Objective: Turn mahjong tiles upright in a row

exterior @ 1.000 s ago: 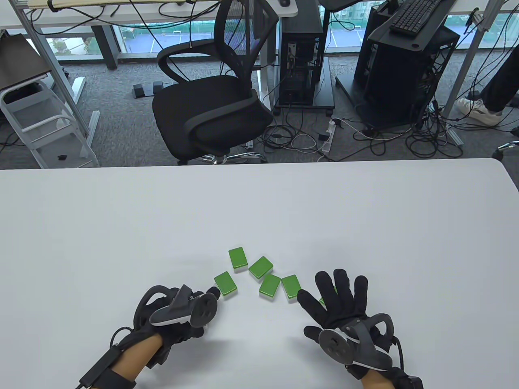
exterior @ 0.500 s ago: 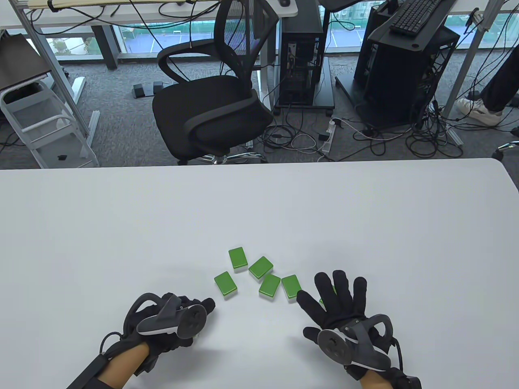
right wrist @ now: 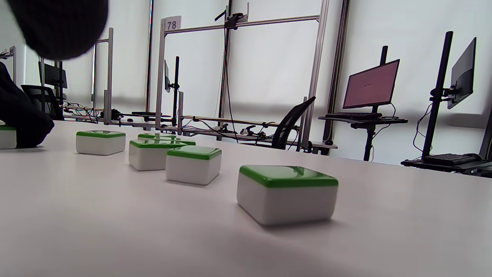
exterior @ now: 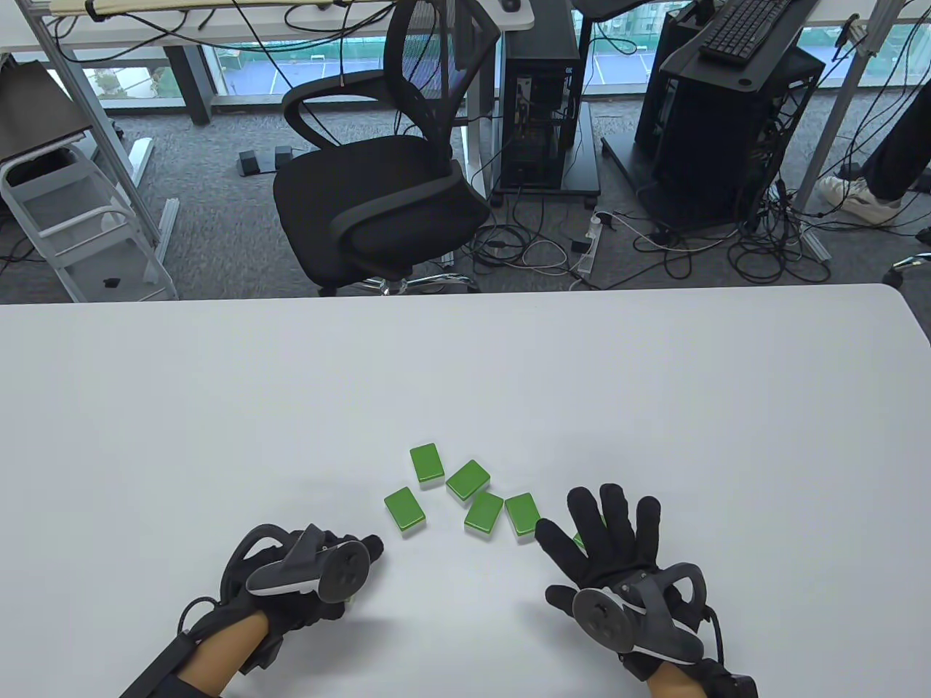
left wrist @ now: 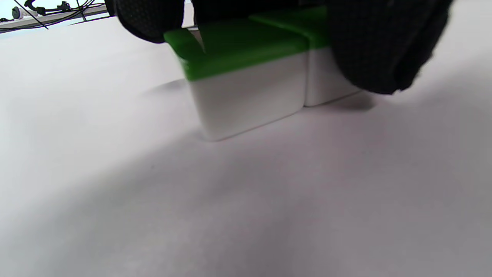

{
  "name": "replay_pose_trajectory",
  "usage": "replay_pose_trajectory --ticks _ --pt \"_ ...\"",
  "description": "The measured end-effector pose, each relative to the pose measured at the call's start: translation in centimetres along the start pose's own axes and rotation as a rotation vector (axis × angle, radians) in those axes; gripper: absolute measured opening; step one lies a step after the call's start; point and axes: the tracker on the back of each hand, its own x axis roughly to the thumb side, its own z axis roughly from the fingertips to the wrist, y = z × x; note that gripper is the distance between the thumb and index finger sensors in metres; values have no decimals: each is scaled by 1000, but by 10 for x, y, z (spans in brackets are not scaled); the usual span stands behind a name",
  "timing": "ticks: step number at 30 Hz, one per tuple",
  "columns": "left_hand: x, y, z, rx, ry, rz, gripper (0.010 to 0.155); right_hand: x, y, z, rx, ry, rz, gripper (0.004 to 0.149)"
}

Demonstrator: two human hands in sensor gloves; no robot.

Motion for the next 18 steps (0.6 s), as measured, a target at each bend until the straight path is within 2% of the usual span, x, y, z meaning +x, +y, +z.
replay_pose_trajectory --ticks 5,8,14,18 --pt "-5 12 -4 -137 5 52 95 -1 -2 0 -10 5 -11 89" --pt "-9 27 -9 -93 17 99 95 -4 -5 1 -25 14 -29 89" --pt "-5 57 -30 72 110 113 92 -9 -8 2 -42 27 -54 89" --pt "8 67 -52 71 123 110 92 -9 -9 2 -49 25 -52 89"
